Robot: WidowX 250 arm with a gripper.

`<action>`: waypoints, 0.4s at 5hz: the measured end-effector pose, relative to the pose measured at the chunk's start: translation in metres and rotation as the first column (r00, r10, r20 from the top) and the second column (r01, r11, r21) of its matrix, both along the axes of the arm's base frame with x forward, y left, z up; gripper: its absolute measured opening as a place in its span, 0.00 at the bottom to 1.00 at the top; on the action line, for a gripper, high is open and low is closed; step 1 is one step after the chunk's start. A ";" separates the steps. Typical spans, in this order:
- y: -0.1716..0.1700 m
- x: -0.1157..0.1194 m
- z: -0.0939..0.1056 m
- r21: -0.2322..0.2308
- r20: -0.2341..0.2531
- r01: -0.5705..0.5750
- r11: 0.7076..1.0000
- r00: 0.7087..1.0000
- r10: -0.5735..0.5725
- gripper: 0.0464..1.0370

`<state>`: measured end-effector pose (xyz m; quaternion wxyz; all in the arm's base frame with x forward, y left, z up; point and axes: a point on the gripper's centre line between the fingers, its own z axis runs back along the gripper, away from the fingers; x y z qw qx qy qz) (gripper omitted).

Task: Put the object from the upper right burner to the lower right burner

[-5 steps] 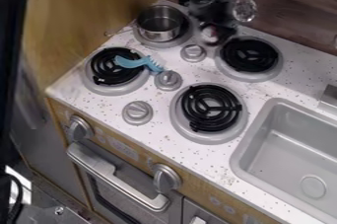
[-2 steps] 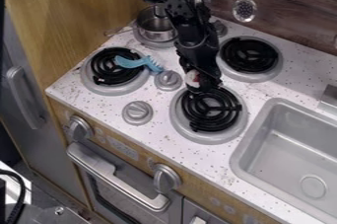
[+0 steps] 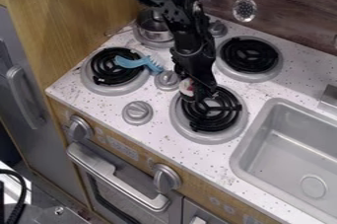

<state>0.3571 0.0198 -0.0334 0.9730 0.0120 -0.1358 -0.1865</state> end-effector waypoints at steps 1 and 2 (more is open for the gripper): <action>-0.003 0.002 -0.001 0.007 0.027 0.007 1.000 1.000 -0.007 0.81; -0.009 -0.003 -0.002 0.005 -0.005 0.018 1.000 1.000 -0.018 0.97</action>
